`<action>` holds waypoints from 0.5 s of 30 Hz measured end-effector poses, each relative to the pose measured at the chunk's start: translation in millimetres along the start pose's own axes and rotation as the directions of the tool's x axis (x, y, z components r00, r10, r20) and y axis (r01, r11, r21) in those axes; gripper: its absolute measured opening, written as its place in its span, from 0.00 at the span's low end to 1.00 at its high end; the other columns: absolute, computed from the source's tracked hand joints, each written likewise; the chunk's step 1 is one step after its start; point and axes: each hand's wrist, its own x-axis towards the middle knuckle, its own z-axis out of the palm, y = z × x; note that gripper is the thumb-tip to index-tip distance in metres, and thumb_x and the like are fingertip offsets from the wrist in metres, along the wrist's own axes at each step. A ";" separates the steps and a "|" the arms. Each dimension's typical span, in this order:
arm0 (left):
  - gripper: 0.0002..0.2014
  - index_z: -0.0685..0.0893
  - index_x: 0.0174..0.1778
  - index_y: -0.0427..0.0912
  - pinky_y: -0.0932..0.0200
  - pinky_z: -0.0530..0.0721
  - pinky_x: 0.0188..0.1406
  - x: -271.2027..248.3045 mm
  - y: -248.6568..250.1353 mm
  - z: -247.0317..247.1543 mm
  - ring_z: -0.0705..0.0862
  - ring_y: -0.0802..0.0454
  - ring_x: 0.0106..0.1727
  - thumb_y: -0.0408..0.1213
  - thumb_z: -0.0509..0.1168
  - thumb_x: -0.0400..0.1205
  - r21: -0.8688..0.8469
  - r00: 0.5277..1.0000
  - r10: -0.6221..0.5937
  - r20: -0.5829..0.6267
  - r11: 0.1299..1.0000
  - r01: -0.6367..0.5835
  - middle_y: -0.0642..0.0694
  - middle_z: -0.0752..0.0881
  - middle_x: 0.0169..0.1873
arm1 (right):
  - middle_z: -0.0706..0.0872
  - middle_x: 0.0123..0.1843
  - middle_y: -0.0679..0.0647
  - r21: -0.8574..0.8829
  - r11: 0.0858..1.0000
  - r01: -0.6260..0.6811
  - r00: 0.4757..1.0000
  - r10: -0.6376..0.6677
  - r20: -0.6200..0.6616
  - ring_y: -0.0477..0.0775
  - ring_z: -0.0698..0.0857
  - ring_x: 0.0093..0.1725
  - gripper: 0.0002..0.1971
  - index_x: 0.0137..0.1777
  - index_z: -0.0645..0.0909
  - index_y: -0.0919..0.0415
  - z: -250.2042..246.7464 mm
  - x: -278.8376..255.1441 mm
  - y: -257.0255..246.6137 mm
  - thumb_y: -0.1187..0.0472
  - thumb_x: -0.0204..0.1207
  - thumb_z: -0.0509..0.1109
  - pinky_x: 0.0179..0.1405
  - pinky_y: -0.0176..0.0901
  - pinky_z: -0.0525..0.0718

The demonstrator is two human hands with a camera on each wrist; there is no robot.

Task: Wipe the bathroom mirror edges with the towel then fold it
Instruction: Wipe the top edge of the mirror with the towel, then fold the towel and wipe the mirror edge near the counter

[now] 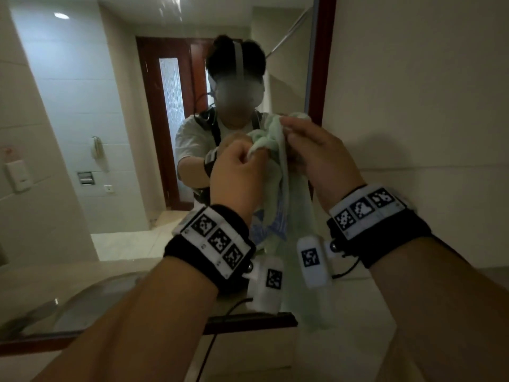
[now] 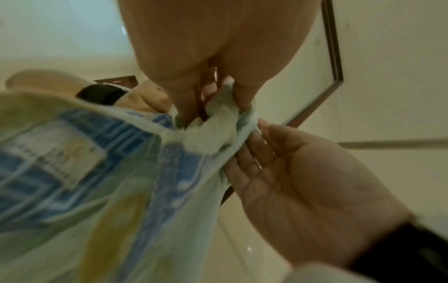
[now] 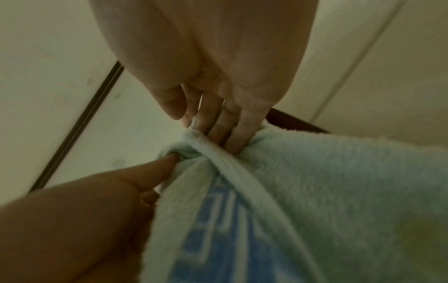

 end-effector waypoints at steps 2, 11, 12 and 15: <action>0.14 0.87 0.42 0.41 0.33 0.88 0.50 -11.1 -20.2 5.6 0.87 0.38 0.45 0.50 0.68 0.79 0.103 1.000 0.008 0.005 0.995 -0.009 0.42 0.89 0.40 | 0.88 0.65 0.41 0.001 1.000 -0.024 0.999 0.024 0.031 0.44 0.86 0.66 0.14 0.60 0.89 0.39 -1.9 -9.0 20.4 0.57 0.83 0.66 0.70 0.53 0.83; 0.09 0.85 0.39 0.41 0.54 0.81 0.31 -87.7 -107.5 15.9 0.80 0.55 0.32 0.39 0.68 0.84 0.158 0.995 -0.103 0.008 0.982 0.100 0.42 0.86 0.33 | 0.89 0.57 0.29 0.039 0.996 -0.078 0.994 0.075 0.085 0.32 0.85 0.64 0.15 0.61 0.86 0.41 1.1 -76.6 115.6 0.64 0.84 0.69 0.63 0.30 0.82; 0.12 0.84 0.38 0.38 0.53 0.79 0.30 -91.3 -115.0 16.1 0.78 0.55 0.31 0.40 0.68 0.84 0.174 0.994 -0.110 -0.001 0.979 0.108 0.39 0.85 0.33 | 0.89 0.58 0.31 0.044 0.995 -0.090 0.993 0.086 0.084 0.32 0.85 0.64 0.16 0.60 0.86 0.40 1.1 -80.6 122.6 0.64 0.84 0.69 0.63 0.29 0.82; 0.16 0.82 0.38 0.36 0.46 0.82 0.29 -117.7 -147.7 13.7 0.81 0.51 0.30 0.45 0.67 0.84 0.235 0.967 -0.256 0.008 0.940 0.247 0.41 0.85 0.30 | 0.90 0.57 0.32 0.046 0.976 -0.211 0.973 0.206 0.102 0.33 0.86 0.62 0.18 0.55 0.88 0.36 2.8 -103.4 155.8 0.65 0.82 0.70 0.58 0.26 0.83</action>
